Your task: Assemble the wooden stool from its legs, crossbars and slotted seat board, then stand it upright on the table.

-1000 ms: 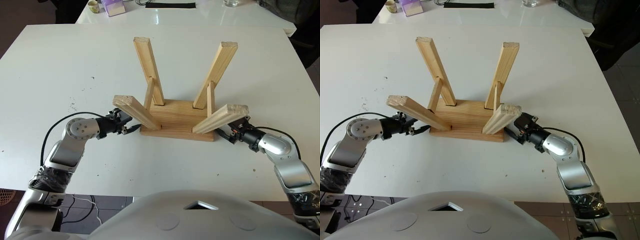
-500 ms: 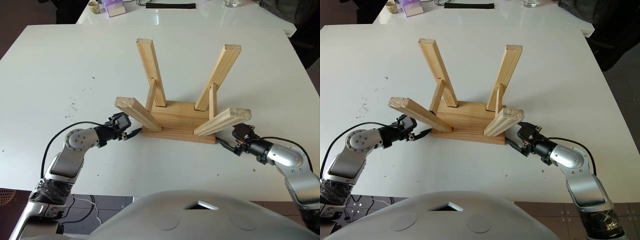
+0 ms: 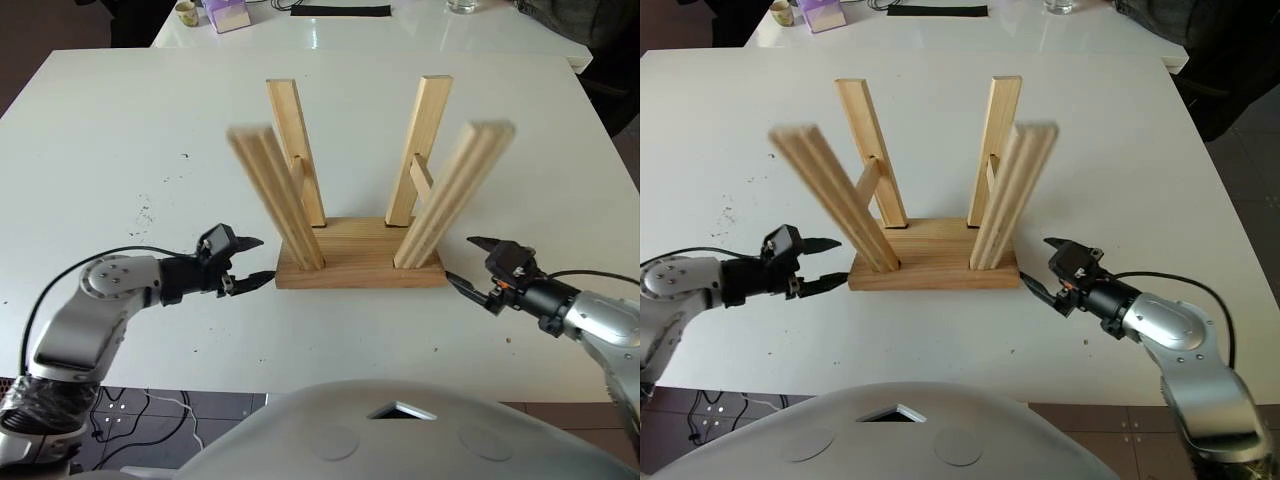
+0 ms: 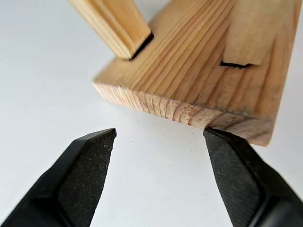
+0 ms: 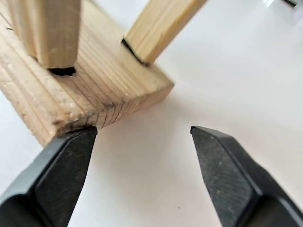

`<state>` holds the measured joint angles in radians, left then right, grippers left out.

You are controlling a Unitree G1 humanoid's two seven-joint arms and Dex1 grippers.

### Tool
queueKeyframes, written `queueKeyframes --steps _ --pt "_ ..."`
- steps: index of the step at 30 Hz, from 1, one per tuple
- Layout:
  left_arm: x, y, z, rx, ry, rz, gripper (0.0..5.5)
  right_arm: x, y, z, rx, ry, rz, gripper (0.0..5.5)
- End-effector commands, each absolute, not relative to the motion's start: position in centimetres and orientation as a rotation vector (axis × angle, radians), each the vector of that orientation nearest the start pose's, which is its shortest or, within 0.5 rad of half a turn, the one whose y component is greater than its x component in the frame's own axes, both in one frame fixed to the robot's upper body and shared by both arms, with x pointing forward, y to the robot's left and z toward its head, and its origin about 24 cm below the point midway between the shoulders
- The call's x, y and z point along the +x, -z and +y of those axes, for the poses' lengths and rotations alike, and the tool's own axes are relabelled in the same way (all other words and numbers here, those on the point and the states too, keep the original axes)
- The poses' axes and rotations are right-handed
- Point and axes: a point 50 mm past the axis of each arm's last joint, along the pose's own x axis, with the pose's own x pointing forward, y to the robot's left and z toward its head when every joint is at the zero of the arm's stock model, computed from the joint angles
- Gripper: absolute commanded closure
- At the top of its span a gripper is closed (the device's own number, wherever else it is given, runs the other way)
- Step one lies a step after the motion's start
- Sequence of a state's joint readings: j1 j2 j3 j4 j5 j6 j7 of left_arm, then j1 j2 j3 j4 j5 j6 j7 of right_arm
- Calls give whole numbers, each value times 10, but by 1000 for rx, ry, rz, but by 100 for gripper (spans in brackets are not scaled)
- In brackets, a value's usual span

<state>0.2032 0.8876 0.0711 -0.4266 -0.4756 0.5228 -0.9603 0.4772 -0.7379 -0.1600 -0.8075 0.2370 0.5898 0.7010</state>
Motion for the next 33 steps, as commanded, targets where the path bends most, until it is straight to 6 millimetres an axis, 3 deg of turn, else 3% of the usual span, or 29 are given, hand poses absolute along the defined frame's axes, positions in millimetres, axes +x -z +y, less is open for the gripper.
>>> queueKeyframes --steps 1,6,15,21,26,33 --pt "182 -129 198 175 1267 390 206 130 -139 -176 -335 -1073 345 181" --pt "178 -151 204 161 1341 380 206 131 -157 -177 -334 -1121 322 181" --pt "173 -162 213 168 1439 432 206 134 -152 -182 -380 -1113 375 181" --pt "175 -146 231 192 1426 479 206 117 -144 -181 -351 -1215 447 181" --pt "185 -135 248 211 1349 497 206 130 -151 -193 -360 -1122 385 181" --pt "177 -117 260 256 1349 547 206 137 -152 -224 -367 -1043 428 181"
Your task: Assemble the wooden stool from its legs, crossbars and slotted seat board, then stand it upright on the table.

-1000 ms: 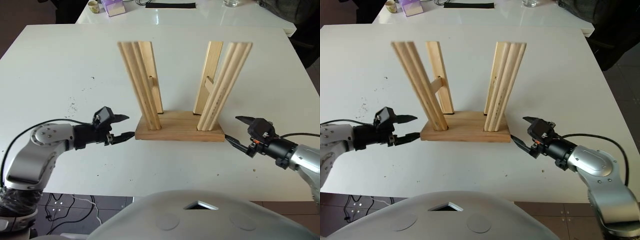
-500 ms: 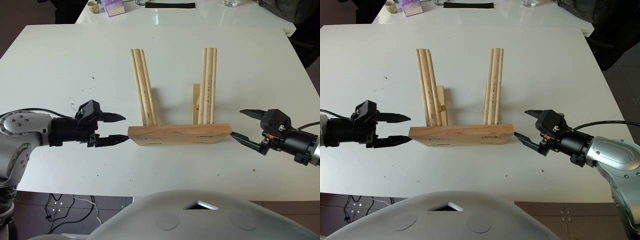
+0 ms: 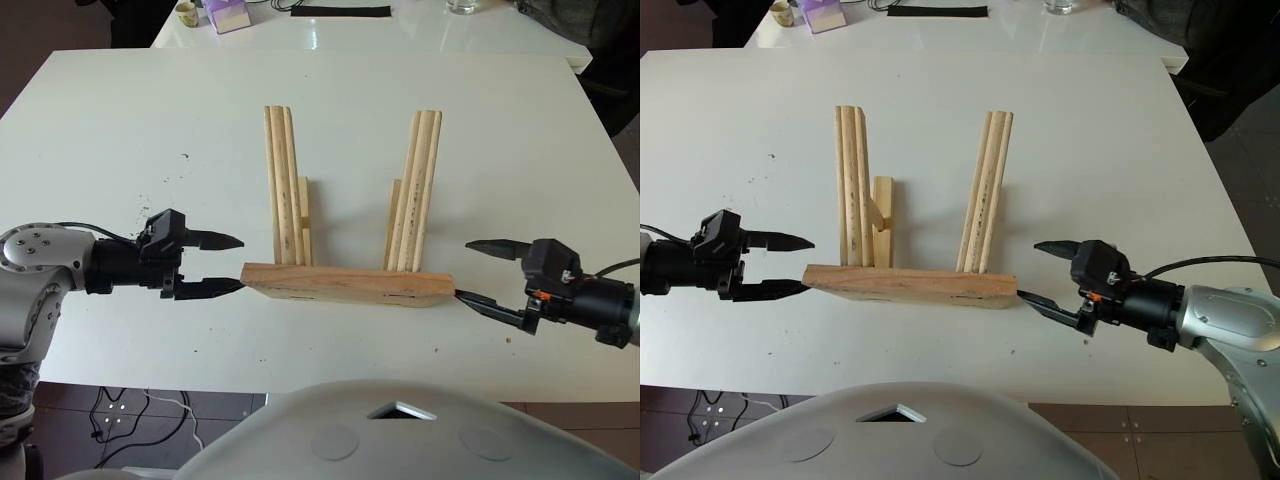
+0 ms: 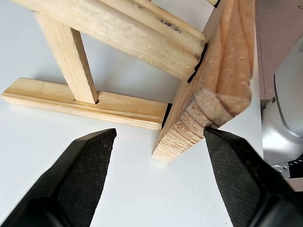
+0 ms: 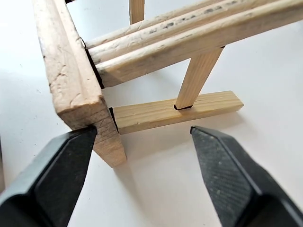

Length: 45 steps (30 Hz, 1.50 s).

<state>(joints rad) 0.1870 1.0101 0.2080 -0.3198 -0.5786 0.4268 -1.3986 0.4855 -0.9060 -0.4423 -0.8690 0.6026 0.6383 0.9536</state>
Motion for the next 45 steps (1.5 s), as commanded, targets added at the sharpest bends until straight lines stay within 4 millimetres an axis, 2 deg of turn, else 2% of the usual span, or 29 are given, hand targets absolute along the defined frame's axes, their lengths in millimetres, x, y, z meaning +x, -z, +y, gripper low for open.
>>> queueKeyframes --steps 1,4,7,11,13,16,20,24,27,36,41,45 --pt "178 -114 264 256 1330 554 206 136 -151 -226 -331 -1047 432 181" --pt "183 -104 274 256 1277 562 203 134 -148 -232 -231 -1059 436 139" --pt "181 -89 278 266 1274 594 203 131 -133 -236 -197 -1068 495 107" --pt "178 -63 268 303 1287 608 253 131 -105 -231 -182 -1111 566 105" --pt "176 -55 259 308 1308 605 259 135 -89 -229 -201 -1127 590 105" --pt "176 -49 250 300 1343 594 259 142 -68 -224 -229 -1149 605 105" --pt "178 -47 245 312 1380 588 259 150 -52 -216 -268 -1183 593 105" --pt "181 -46 237 308 1418 580 259 156 -44 -205 -278 -1230 579 105" --pt "182 -45 230 308 1454 570 263 158 -39 -200 -283 -1253 573 141" --pt "186 -45 229 294 1469 579 395 154 -36 -196 -272 -1288 581 279" --pt "192 -55 220 259 1473 516 396 154 -42 -192 -247 -1261 560 284" --pt "195 -63 215 238 1473 482 397 156 -54 -189 -196 -1191 497 284"
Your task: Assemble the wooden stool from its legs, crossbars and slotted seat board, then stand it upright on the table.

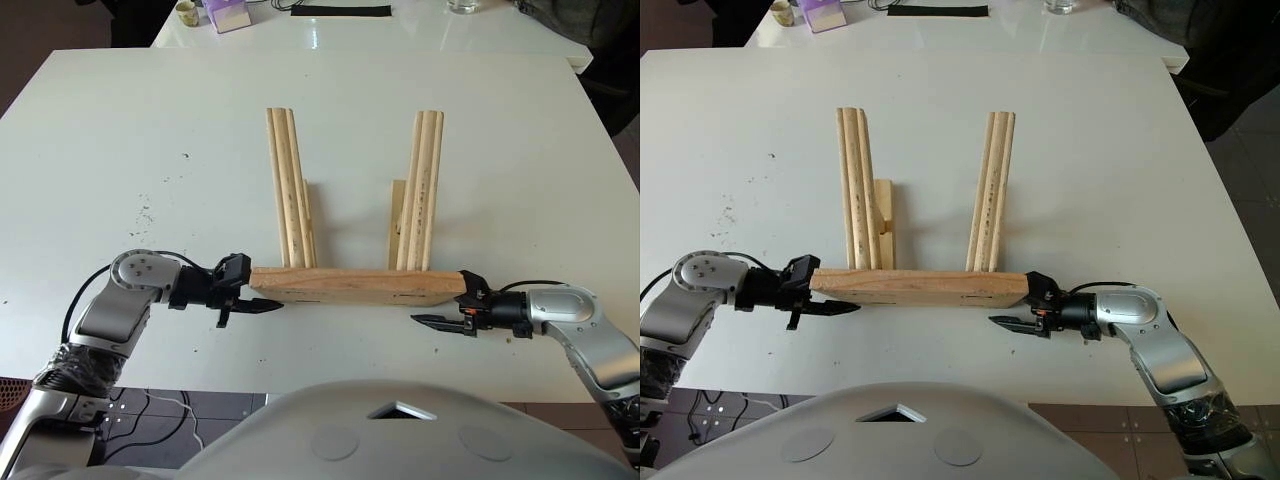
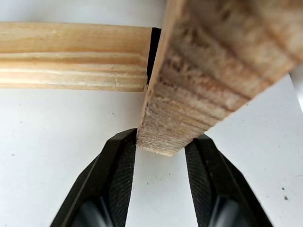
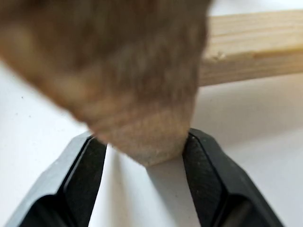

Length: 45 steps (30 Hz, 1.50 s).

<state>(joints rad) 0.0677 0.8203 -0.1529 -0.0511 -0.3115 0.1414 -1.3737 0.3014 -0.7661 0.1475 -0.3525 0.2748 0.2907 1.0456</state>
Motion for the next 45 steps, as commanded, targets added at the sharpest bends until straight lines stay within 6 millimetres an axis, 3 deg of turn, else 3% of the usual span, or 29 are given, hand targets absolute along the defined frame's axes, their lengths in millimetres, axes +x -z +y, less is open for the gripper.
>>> queueKeyframes --steps 1,5,9,15,19,23,27,30,34,37,39,41,45 --pt "196 -64 215 229 1467 477 397 156 -58 -188 -178 -1168 474 284" --pt "195 -64 217 221 1448 487 397 152 -68 -186 -105 -1159 449 284" --pt "200 -66 219 232 1439 485 397 144 -69 -185 -81 -1201 478 342" --pt "208 -71 222 247 1437 475 397 145 -68 -188 -91 -1187 497 364" --pt "212 -85 222 207 1437 447 397 146 -67 -194 -116 -1151 505 364" --pt "208 -112 220 196 1474 399 397 144 -84 -198 -112 -1104 493 364" --pt "193 -157 220 242 1595 386 397 134 -125 -193 -75 -1156 511 364" --pt "187 -195 215 207 1689 392 397 130 -171 -190 106 -1282 481 364" --pt "191 -254 207 -14 1778 405 397 146 -235 -189 396 -1419 383 364" --pt "190 -282 202 -118 1824 426 397 160 -254 -195 451 -1517 288 364" --pt "186 -297 200 -174 1824 471 397 166 -268 -208 464 -1615 376 364" --pt "182 -313 199 -224 1830 526 397 163 -290 -228 534 -1655 594 364" --pt "190 -332 205 -363 1774 716 397 162 -340 -240 787 -1493 955 364"
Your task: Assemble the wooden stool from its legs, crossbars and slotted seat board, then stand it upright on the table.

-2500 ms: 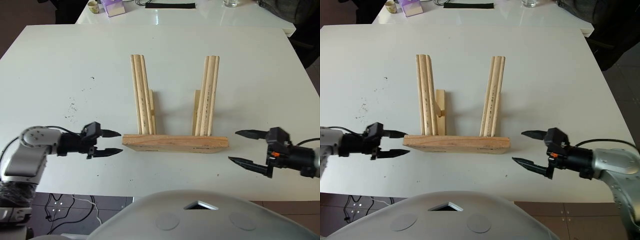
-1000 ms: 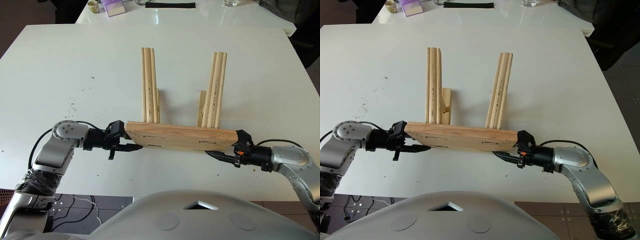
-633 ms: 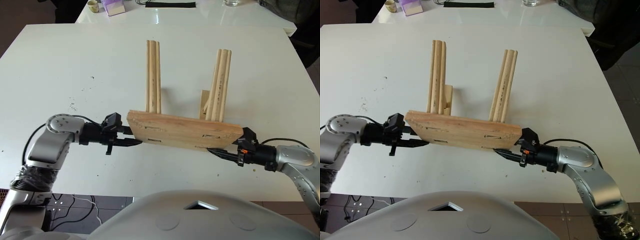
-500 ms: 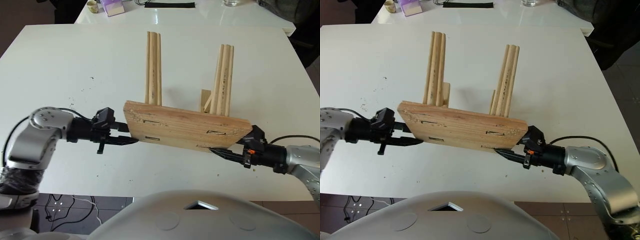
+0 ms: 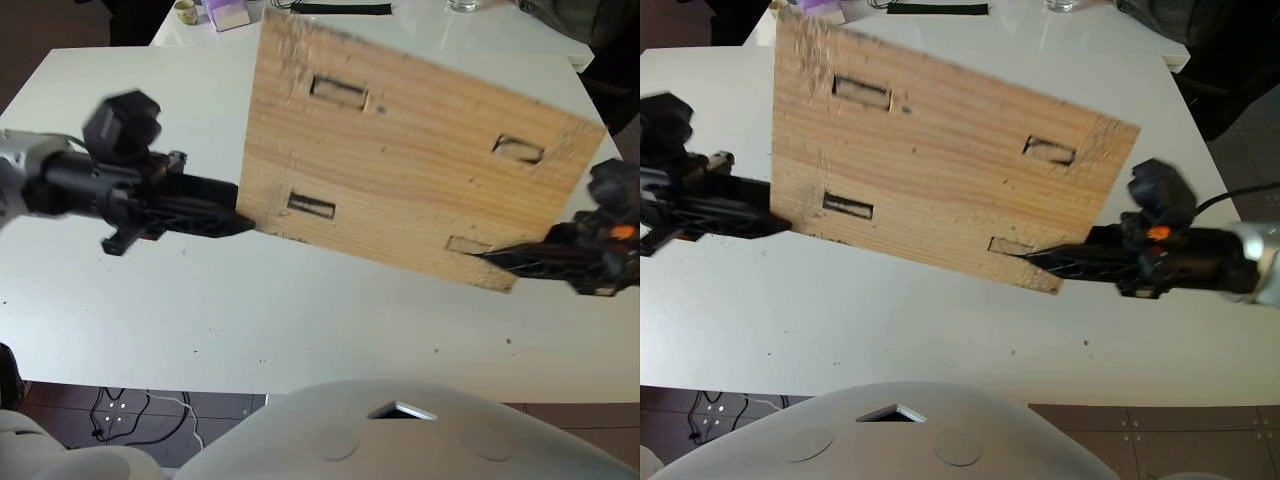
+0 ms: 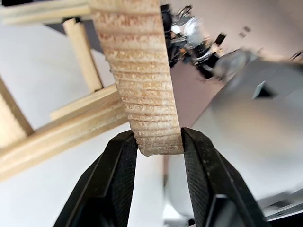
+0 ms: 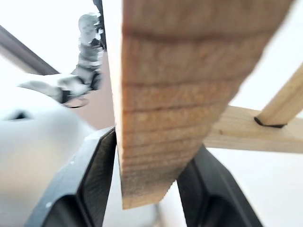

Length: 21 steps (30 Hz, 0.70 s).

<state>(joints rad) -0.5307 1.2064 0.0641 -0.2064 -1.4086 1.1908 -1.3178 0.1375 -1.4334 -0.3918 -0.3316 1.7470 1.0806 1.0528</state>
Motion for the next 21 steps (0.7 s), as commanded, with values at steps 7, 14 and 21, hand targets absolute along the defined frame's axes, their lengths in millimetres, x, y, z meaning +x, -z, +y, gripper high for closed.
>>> queueKeyframes --steps 7,14,21 --pt "173 -314 220 -594 1646 966 397 189 -324 -228 898 -1328 1168 364" --pt "198 -251 229 -751 1406 1049 397 218 -276 -251 1071 -1203 1137 364" --pt "206 -208 229 -776 1266 1013 397 233 -229 -253 774 -1127 1023 364"
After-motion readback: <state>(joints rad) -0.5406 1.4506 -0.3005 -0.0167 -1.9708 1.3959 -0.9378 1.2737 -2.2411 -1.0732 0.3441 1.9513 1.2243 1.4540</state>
